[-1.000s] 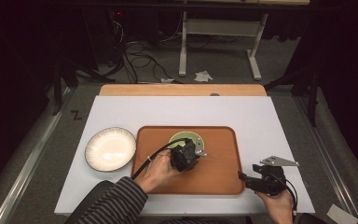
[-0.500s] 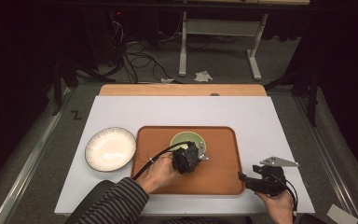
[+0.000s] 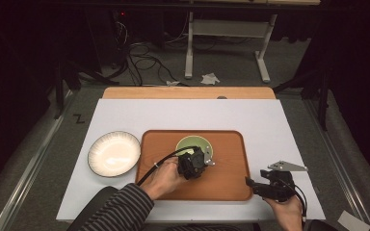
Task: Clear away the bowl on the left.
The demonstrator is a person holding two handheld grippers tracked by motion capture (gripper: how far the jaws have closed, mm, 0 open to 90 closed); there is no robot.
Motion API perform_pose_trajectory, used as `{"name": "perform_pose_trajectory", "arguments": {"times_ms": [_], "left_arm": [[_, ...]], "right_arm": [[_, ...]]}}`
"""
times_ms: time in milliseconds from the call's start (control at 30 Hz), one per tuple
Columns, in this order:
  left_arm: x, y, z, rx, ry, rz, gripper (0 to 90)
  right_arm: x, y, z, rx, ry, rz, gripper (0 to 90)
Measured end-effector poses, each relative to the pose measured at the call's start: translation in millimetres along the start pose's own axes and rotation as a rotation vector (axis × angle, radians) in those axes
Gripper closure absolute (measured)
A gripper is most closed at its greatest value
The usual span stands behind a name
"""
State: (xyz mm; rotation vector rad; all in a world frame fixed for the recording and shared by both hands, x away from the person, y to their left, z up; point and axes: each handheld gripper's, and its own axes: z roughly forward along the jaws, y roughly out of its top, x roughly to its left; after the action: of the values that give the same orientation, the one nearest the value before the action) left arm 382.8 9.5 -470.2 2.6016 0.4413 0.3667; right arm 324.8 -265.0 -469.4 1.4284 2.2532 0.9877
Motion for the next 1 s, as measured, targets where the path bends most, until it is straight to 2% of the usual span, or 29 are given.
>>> {"name": "perform_pose_trajectory", "arguments": {"times_ms": [133, 267, 600, 633, 700, 867, 1000], "left_arm": [[-0.2, 0.0, 0.0, 0.006, -0.002, -0.007, 81.0], [-2.0, 0.2, 0.3, 0.012, 0.017, 0.006, 74.3], [-3.2, 0.3, -1.5, 0.008, 0.038, 0.002, 53.7], [-3.5, 0.3, -2.0, 0.007, 0.045, 0.0, 53.7], [-4.0, -0.1, -4.1, -0.003, 0.065, -0.003, 48.2], [-3.1, -2.8, -8.3, -0.022, 0.072, -0.026, 40.2], [-0.6, -5.6, -12.4, -0.049, 0.058, -0.052, 36.9]], "right_arm": [[0.6, 0.6, 1.2, 0.002, 0.006, -0.001, 33.1], [1.2, 1.2, 2.1, 0.005, 0.009, -0.004, 33.0], [1.0, 2.8, 3.6, 0.007, 0.015, -0.01, 33.0], [1.0, 2.8, 3.6, 0.007, 0.015, -0.01, 33.0], [1.3, 3.5, 4.3, 0.008, 0.018, -0.013, 33.0], [2.2, 5.9, 7.3, 0.007, 0.027, -0.023, 33.0], [3.5, 8.3, 9.2, 0.01, 0.033, -0.025, 33.0]]}}
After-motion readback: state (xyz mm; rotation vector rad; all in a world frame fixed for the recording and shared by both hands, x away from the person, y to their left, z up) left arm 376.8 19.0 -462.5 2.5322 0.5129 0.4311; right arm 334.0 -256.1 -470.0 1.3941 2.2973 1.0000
